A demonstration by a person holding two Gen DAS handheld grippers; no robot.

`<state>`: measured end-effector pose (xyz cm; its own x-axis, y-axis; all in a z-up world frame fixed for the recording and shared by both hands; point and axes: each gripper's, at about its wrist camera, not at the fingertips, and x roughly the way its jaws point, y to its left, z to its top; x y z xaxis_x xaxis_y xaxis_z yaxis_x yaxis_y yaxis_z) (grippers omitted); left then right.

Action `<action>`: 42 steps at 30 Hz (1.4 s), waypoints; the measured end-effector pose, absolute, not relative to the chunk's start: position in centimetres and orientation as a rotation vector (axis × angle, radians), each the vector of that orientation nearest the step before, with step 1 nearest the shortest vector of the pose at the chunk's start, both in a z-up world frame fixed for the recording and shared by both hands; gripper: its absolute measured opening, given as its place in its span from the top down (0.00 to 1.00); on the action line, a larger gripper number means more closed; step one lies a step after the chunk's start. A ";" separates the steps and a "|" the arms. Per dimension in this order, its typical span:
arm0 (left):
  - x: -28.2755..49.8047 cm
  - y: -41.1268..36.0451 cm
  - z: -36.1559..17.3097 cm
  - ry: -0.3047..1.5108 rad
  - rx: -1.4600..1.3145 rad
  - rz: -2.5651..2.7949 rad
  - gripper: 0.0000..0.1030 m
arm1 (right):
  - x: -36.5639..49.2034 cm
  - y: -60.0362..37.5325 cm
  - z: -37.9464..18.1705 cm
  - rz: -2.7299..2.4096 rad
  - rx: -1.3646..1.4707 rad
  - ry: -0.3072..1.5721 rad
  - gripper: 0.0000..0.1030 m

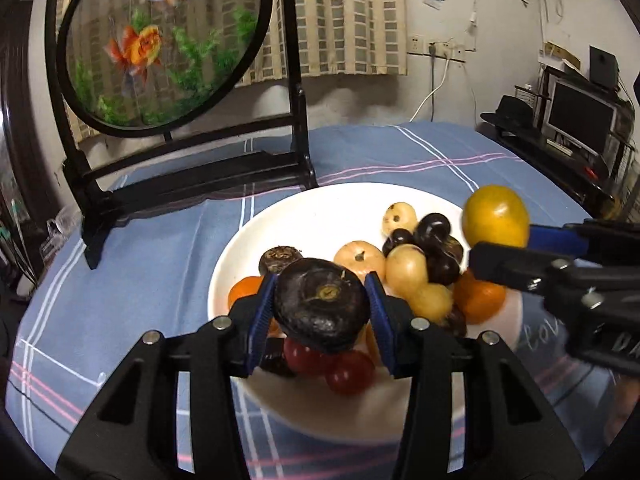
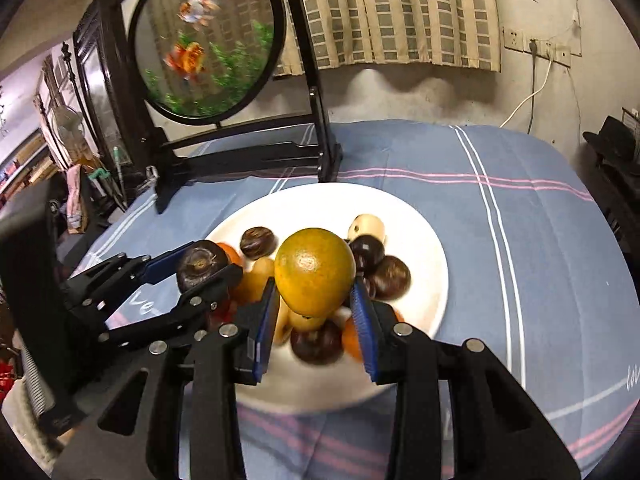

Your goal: Organize fruits

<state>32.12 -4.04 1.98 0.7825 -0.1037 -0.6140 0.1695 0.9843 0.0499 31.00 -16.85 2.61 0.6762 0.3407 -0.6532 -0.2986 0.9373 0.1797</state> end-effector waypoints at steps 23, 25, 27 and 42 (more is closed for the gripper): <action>24.6 -2.9 2.7 0.724 0.026 -0.162 0.02 | 22.3 -20.3 3.7 0.279 0.205 0.711 0.08; 22.9 -2.6 2.7 0.725 0.028 -0.142 0.02 | 20.4 -20.4 3.4 0.284 0.221 0.706 0.04; 21.3 -2.4 2.7 0.723 0.042 -0.124 0.02 | 19.1 -20.4 3.1 0.286 0.228 0.714 0.04; 15.7 -2.6 2.6 0.711 0.052 -0.103 0.02 | 15.6 -20.0 1.3 0.242 0.140 0.736 0.04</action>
<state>15.67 -2.61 2.56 0.7529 -0.0771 -0.6536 0.1122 0.9936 0.0120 15.59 -19.97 1.27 0.7150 0.2669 -0.6462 -0.1694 0.9629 0.2103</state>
